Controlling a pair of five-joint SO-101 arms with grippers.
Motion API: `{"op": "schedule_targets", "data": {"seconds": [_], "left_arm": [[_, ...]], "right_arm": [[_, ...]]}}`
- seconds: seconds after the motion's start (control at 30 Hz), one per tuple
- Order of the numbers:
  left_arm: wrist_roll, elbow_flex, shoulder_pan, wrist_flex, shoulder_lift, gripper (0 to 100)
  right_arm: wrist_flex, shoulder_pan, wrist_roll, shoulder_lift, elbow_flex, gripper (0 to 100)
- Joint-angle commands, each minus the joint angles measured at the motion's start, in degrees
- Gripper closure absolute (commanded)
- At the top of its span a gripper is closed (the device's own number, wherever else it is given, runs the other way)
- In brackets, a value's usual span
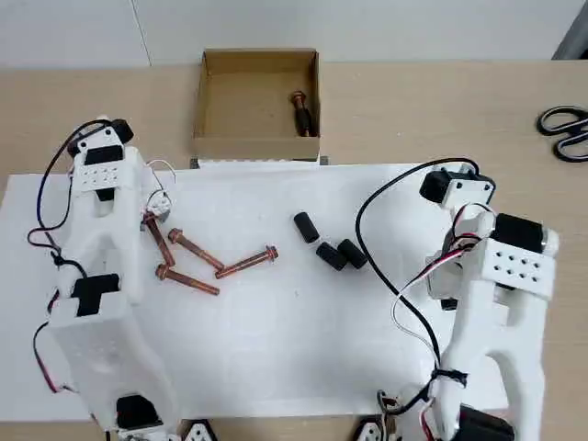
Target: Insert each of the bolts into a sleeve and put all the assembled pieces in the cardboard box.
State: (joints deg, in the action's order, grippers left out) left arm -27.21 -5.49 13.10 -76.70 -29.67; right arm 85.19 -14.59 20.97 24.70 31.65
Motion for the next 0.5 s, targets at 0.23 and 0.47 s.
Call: {"op": "schedule_targets", "data": {"seconds": [0.23,0.47], "left_arm": [[-1.85,-8.84,-4.48,-12.22,-2.90,99],[-4.22,-11.38,-7.12,-16.26,-2.90,99]], "right_arm": [[-0.75,-0.57,1.93,1.98,-0.44,99.5],[-0.84,-0.57,2.20,1.98,-0.44,99.5]]}}
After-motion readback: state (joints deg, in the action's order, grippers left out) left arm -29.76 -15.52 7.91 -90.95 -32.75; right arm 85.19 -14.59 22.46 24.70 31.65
